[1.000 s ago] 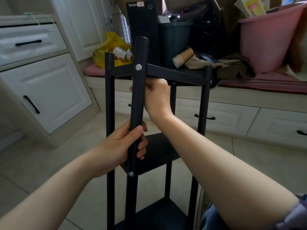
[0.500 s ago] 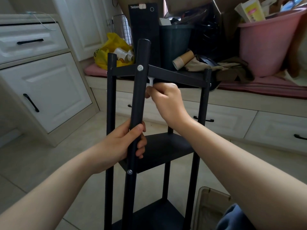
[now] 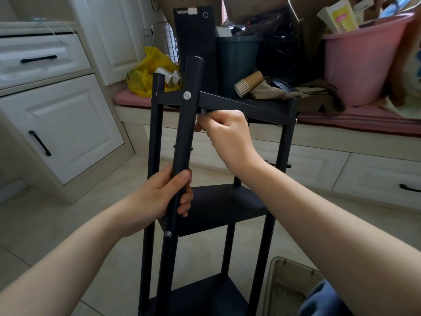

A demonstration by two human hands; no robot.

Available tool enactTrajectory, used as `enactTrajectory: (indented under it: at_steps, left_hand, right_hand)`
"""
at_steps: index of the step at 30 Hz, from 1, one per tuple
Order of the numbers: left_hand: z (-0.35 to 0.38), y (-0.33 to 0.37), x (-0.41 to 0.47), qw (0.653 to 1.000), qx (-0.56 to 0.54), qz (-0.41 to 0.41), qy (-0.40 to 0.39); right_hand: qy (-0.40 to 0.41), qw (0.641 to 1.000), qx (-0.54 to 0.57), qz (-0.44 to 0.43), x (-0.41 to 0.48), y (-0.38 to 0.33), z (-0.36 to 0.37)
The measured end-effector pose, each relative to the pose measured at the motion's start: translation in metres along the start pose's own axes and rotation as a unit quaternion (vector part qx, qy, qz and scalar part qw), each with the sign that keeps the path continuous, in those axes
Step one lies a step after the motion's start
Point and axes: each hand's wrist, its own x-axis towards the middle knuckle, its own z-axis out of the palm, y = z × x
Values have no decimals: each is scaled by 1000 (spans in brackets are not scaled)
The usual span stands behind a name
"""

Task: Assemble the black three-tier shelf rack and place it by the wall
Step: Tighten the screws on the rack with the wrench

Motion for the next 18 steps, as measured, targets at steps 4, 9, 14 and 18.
enactTrajectory:
  at_steps: [4,9,14,18]
  left_hand:
    - [2,1,0,1000,1,2,0]
    - [5,1,0,1000,-10,2,-13]
    - [7,2,0,1000,-12,2,-6]
    - [9,3,1,1000,-1,-5,2]
  right_hand:
    - [4,1000,-20,-20,-3,0,5]
    - [8,999,-21,-23,-5,1,9]
    - [13,999,-33,-40,-2,7,12]
    - [42,994,-54,-83,1,12,16]
